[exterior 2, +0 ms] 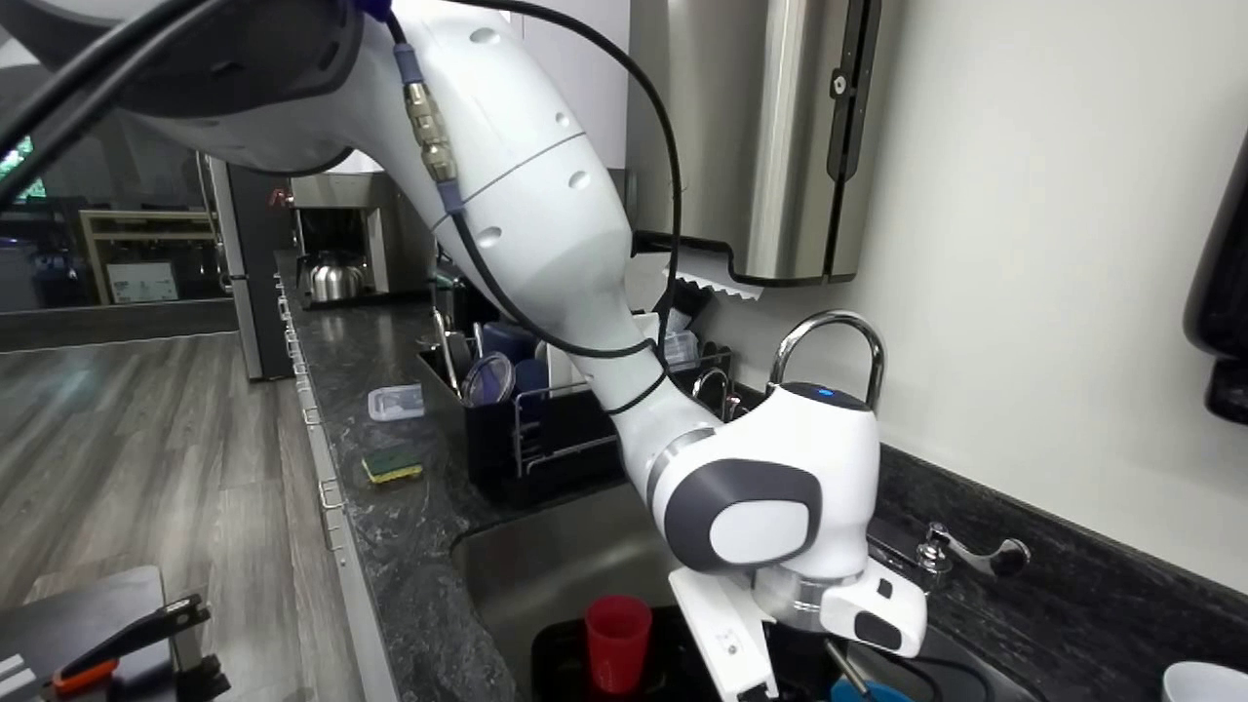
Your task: Take the blue pan out of the sink and put it in the dish rack
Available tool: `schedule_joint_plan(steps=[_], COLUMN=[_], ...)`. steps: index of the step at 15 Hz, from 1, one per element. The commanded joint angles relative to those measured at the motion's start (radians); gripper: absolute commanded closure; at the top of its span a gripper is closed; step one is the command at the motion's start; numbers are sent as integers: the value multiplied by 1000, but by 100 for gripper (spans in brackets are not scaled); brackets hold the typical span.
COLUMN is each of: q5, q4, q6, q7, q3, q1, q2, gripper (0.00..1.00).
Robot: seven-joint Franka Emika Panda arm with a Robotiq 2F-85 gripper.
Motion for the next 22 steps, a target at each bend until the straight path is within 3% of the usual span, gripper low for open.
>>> schedule_joint_plan(steps=[1, 8, 22], q5=[-37, -96, -78], q4=[-45, -82, -163], q6=[-30, -29, -63], q7=[-53, -180, -704], q3=[-5, 4, 145], q1=[3, -15, -176], q2=[-44, -99, -245], gripper=[92, 92, 92])
